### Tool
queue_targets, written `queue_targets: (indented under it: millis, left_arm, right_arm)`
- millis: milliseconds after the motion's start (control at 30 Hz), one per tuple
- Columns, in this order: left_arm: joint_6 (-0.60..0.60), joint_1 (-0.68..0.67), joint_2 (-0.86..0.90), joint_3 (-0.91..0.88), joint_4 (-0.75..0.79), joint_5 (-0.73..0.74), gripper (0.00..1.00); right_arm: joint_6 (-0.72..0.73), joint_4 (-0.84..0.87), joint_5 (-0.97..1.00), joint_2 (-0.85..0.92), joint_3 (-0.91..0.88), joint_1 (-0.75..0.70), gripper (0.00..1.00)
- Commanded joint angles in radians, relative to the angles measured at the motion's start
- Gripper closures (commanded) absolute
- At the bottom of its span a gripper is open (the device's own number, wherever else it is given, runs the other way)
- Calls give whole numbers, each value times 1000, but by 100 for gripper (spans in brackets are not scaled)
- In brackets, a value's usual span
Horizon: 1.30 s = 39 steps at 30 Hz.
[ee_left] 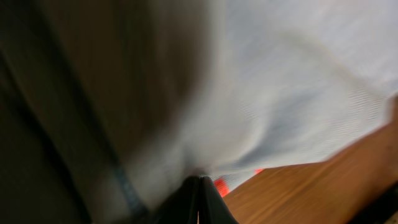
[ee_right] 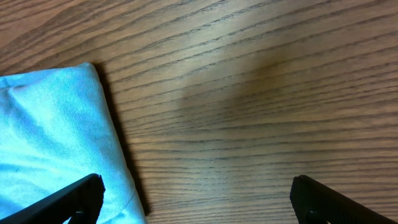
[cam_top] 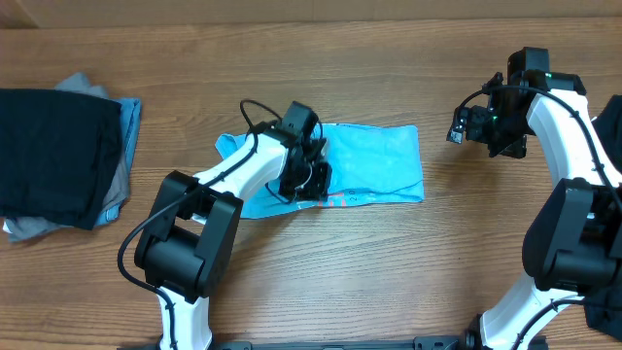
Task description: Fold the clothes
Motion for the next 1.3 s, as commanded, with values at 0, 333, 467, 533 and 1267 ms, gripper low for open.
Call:
queue_targets:
  millis: [0, 333, 467, 533, 1267]
  left_arm:
    - [-7, 0, 15, -45, 5, -58, 96]
    - [-7, 0, -89, 84, -23, 122, 96]
    - [-19, 1, -134, 112, 5, 33, 96]
    - [-30, 1, -130, 111, 19, -8, 96]
    - [-36, -6, -19, 114, 22, -23, 96]
  right_arm:
    - [-3, 5, 6, -32, 13, -1, 0]
    - [-3, 5, 6, -32, 13, -1, 0]
    - [-3, 5, 6, -32, 13, -1, 0]
    - [-3, 5, 6, -33, 13, -1, 0]
    - [-3, 5, 6, -32, 13, -1, 0]
